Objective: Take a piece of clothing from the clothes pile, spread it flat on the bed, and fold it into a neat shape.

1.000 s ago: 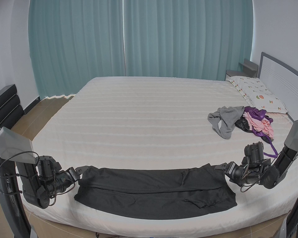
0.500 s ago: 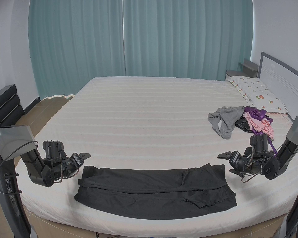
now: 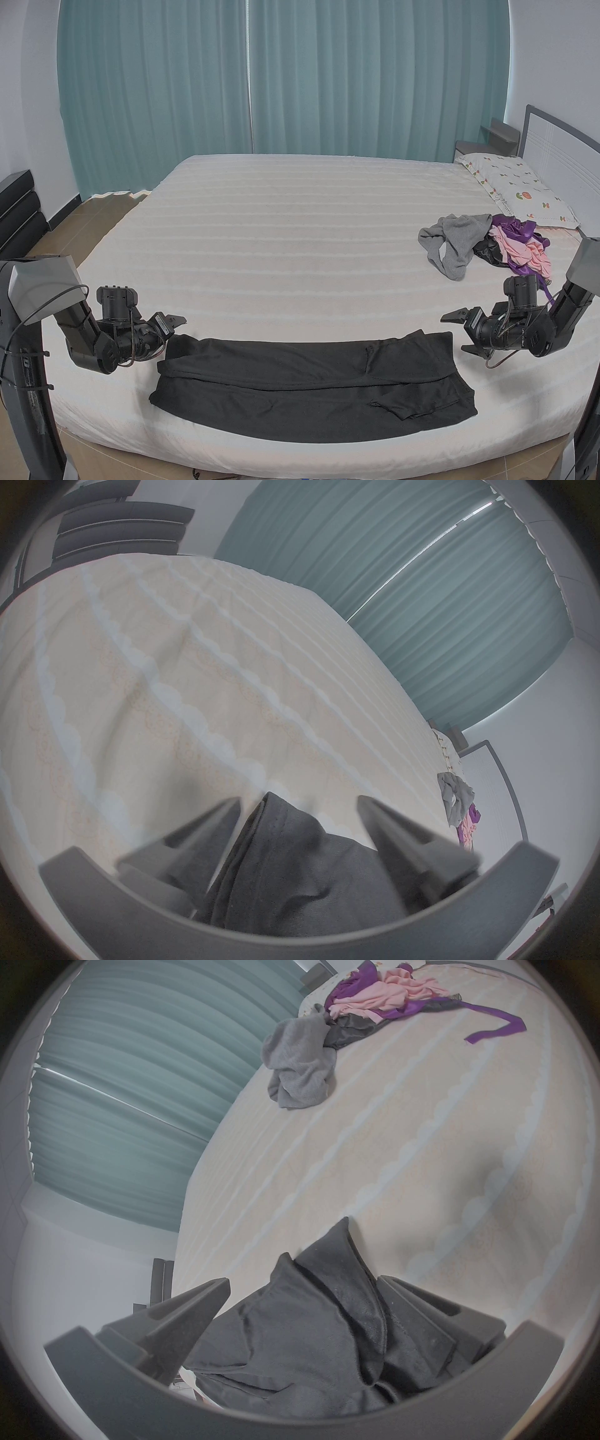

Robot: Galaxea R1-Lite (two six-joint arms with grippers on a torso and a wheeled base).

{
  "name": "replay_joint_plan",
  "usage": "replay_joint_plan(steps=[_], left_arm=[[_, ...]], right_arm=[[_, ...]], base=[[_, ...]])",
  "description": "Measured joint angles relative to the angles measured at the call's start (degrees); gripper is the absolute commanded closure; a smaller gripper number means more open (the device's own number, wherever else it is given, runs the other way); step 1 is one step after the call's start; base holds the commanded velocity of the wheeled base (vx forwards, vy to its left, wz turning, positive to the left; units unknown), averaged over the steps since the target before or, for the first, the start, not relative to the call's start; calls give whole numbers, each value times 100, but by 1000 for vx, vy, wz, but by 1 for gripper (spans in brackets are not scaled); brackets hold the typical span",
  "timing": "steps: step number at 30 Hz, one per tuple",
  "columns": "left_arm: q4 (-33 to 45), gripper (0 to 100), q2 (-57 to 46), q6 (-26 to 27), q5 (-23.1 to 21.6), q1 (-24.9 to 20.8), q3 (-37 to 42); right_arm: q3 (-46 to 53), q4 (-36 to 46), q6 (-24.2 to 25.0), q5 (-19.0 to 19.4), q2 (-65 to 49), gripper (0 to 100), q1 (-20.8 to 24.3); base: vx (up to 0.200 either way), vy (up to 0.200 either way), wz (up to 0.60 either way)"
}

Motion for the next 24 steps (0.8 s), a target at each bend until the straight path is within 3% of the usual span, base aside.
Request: replay_joint_plan(steps=[8,14,24], left_arm=[[-24,100,119,-10,79,11,-26],[-33,100,78,-156,117,51,18],[-28,100,-30,-267,230,99,18]], right_arm=[[-50,-141,-29,-33,277,0,30],[-27,-924,-88,-44,541,0,39],[-138,-1014,-176,-51,883,0,41]], base=[[0,0,0],[0,0,0],[0,0,0]])
